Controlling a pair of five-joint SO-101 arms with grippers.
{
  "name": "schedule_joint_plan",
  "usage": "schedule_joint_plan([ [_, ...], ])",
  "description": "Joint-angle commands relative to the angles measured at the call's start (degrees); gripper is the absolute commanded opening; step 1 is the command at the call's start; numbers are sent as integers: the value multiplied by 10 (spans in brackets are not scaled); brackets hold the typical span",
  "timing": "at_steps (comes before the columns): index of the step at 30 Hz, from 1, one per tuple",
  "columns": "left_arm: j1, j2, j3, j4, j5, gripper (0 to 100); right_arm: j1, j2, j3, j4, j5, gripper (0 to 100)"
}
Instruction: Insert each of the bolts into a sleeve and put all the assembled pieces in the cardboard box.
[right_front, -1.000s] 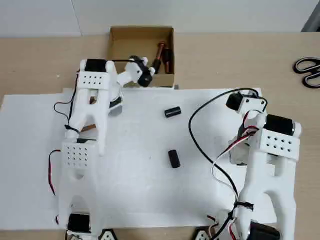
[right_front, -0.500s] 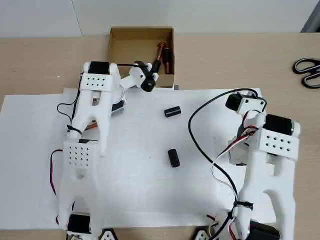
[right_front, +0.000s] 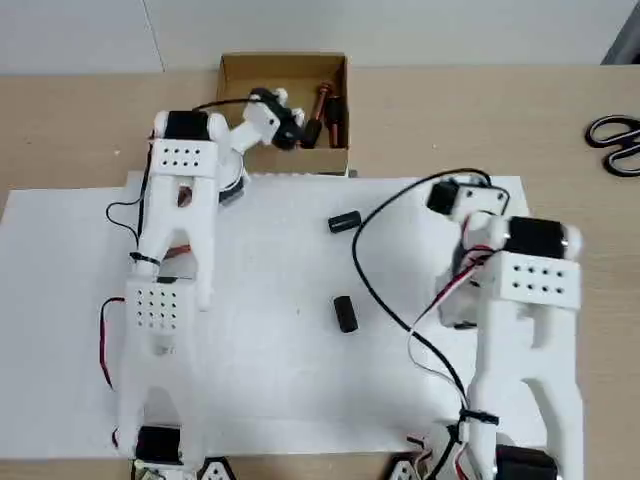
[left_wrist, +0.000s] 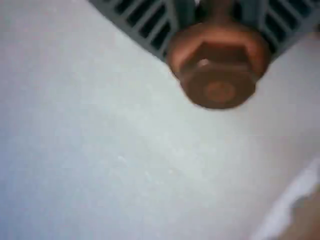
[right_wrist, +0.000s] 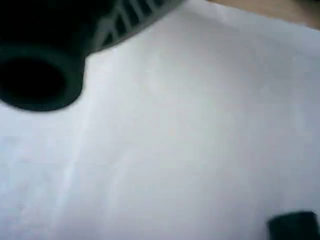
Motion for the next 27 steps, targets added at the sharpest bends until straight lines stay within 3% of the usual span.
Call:
schedule_joint_plan([
  [1,1,-132,19,4,40,6,-22,-41,-35,12,-25,4],
  [13,16,-426,219,4,182,6,-123,-260,-31,7,-26,4],
  [18,19,-564,323,2,264,6,-131,-359,-11,-2,-135,3],
  [27,33,-772,536,-29,410,6,-230,-488,123,-98,-143,3],
])
